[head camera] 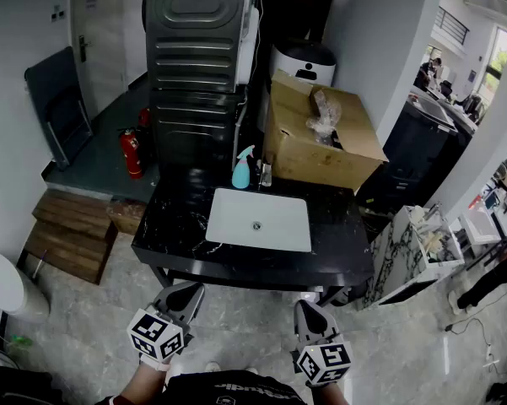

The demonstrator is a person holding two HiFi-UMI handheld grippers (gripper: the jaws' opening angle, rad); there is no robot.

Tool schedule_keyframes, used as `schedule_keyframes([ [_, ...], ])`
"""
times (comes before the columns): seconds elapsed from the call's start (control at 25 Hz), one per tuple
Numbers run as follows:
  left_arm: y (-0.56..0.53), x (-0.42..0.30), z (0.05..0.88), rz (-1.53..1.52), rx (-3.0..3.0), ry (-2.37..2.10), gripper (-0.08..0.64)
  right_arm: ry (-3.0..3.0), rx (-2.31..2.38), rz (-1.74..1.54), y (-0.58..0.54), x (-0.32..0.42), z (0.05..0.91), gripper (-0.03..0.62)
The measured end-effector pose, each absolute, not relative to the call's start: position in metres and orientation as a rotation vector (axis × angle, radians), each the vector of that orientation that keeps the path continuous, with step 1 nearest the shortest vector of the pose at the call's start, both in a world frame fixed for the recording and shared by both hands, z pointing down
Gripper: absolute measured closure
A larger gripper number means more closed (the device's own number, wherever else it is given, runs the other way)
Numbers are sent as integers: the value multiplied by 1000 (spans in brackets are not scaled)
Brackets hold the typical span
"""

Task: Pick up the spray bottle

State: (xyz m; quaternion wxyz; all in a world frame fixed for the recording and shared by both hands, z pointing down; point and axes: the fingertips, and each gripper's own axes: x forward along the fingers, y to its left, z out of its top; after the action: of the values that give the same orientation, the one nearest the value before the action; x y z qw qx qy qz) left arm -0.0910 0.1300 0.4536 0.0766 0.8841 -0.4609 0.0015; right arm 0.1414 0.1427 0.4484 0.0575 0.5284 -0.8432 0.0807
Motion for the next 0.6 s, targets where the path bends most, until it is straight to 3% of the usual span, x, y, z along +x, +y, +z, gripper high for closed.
schedule_keyframes([
  [0.6, 141, -106, 460, 26, 2664, -1346, 543, -2584, 1541, 180, 151, 122, 448, 552],
])
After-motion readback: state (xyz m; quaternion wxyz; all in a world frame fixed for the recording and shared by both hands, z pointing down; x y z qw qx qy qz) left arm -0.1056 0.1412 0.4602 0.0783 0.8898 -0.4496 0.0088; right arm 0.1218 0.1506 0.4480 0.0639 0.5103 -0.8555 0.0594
